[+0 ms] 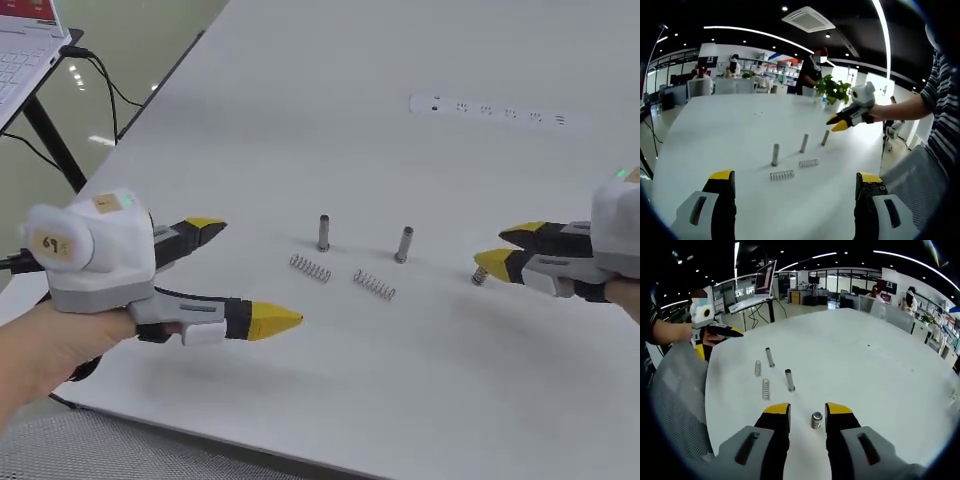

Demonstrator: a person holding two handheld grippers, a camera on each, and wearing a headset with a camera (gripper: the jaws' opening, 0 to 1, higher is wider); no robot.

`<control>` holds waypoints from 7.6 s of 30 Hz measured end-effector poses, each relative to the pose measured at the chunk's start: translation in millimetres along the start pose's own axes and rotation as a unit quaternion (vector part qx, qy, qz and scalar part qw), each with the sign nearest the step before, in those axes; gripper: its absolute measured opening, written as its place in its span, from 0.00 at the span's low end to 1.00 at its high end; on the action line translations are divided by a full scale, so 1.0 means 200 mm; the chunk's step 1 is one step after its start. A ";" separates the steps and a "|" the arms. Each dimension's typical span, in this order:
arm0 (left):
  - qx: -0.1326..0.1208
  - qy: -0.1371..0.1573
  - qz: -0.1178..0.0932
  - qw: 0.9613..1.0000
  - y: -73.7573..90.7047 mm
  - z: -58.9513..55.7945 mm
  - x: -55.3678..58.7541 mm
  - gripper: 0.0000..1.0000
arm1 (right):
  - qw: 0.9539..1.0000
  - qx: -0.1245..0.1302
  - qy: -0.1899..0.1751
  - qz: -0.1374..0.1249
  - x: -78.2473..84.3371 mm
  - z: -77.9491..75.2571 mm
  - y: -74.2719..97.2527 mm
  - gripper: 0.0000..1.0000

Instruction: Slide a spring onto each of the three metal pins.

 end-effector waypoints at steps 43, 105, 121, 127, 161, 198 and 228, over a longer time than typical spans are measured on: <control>0.001 0.005 0.000 1.000 0.02 0.01 0.02 0.98 | 0.991 -0.115 0.008 0.072 -0.23 0.32 -0.09 0.21; 0.044 -0.011 0.040 0.998 -0.06 -0.06 0.04 0.97 | 0.966 -0.124 0.173 0.147 -0.10 0.43 -0.30 0.08; 0.100 -0.017 0.037 0.994 -0.20 -0.11 -0.02 0.89 | 0.944 -0.152 0.279 0.091 -0.14 0.41 -0.10 0.08; 0.112 -0.026 0.036 0.993 -0.26 -0.14 -0.04 0.87 | 0.931 -0.158 0.320 0.077 -0.14 0.43 -0.05 0.08; 0.205 -0.071 0.013 0.976 -0.50 -0.24 -0.07 0.25 | 0.929 -0.165 0.329 0.037 -0.15 0.50 0.09 0.08; 0.253 -0.082 0.034 0.963 -0.50 -0.26 -0.09 0.02 | 0.939 -0.179 0.292 0.038 -0.14 0.48 0.13 0.12; 0.265 -0.086 0.067 0.958 -0.50 -0.28 -0.05 0.02 | 0.927 -0.235 0.290 -0.031 -0.22 0.50 0.21 0.07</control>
Point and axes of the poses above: the centre of the closed fingertips' face, and the gripper's own axes: y roughly backward along the fingers, z roughly to its left, x roughly out of its underside, the point moved 10 cm from there along y, roughly backward along the fingers, and after that the axes turned 14 degrees about x, right-handed, at the moved point
